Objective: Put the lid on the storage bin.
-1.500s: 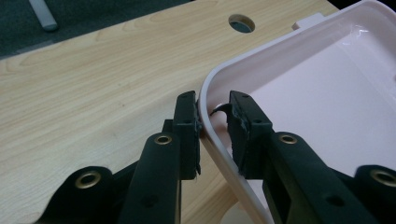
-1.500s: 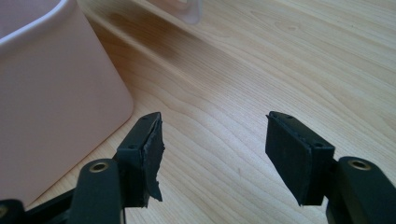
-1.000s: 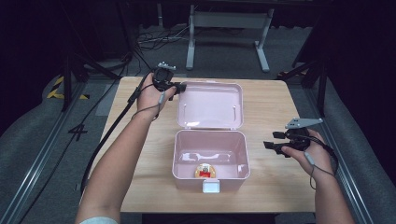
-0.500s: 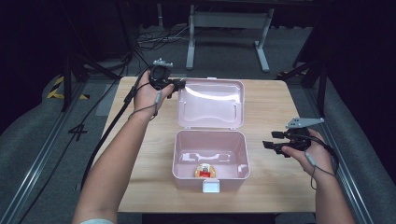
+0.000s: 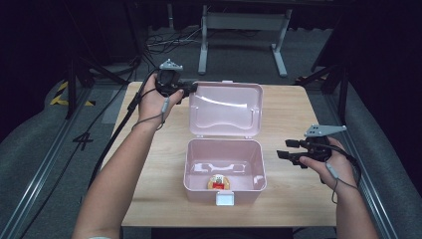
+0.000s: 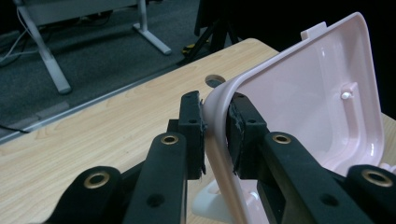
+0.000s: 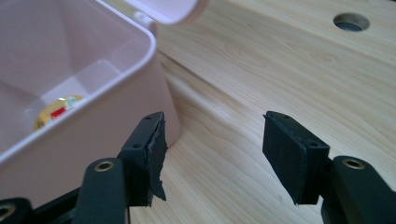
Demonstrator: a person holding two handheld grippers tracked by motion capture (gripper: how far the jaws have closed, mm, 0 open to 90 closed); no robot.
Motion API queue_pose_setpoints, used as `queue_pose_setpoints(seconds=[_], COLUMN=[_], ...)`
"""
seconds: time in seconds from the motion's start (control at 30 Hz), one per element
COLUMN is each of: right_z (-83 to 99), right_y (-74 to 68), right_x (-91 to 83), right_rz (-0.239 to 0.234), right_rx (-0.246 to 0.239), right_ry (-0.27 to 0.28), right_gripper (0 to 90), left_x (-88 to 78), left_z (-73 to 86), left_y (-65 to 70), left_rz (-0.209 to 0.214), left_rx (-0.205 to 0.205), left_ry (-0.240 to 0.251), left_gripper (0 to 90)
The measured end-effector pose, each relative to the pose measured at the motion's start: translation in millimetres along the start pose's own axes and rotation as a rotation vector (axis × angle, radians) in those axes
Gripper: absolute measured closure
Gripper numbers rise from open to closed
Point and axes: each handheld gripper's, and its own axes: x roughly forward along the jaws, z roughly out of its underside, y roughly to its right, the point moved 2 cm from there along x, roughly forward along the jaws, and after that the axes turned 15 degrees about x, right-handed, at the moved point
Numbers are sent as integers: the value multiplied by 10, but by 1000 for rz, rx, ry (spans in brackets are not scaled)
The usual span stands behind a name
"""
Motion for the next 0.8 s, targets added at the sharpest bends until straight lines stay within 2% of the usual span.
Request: queue_pose_setpoints(seconds=[0.13,0.23,0.63,0.77,0.8], right_z=[-38,-56,-69,-81,-94], right_y=[-116,-174,-239,-282,-325], right_x=[-44,-67,-91,-107,-124], right_rz=[-27,-28,-42,-45,-58], right_rx=[-20,-36,-41,-48,-54], right_ry=[16,19,22,28,35], right_gripper=[403,404,413,419,422], left_x=[-85,-139,-390,-445,-497], left_z=[-22,-35,-50,-48,-40], left_y=[60,100,293,355,397], left_rz=[-6,-13,-5,-10,-5], left_rx=[22,40,76,90,97], left_ry=[18,31,86,98,109], left_gripper=[772,769,726,711,702])
